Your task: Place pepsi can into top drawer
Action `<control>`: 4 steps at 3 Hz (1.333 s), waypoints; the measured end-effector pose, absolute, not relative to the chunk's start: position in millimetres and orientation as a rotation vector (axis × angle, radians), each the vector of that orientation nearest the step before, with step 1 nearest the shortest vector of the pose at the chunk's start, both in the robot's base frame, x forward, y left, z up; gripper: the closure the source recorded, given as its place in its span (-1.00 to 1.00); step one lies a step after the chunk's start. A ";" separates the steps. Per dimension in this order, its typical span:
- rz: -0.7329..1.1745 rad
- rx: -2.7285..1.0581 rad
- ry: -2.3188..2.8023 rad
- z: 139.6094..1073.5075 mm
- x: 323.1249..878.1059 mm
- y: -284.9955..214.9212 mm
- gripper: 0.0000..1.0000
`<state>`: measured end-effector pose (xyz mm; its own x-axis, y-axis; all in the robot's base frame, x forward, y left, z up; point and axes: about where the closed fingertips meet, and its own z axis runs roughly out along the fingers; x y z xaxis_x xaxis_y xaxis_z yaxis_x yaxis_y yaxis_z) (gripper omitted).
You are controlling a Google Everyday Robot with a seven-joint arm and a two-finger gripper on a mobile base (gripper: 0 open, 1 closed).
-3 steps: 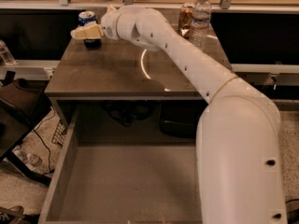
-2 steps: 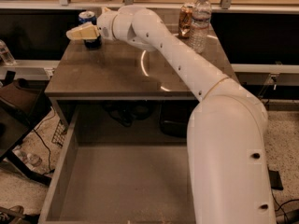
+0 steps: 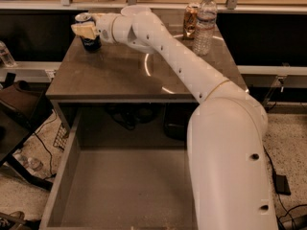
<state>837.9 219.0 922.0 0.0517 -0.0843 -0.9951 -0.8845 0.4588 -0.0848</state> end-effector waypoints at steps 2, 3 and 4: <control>0.774 -0.934 1.396 920.6 836.0 225.3 0.89; 0.777 -0.936 1.396 920.1 835.4 227.3 1.00; 0.771 -0.937 1.400 929.8 830.0 217.9 1.00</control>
Offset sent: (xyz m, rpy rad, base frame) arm -0.0008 0.0028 -0.0006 0.0001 0.0010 0.0037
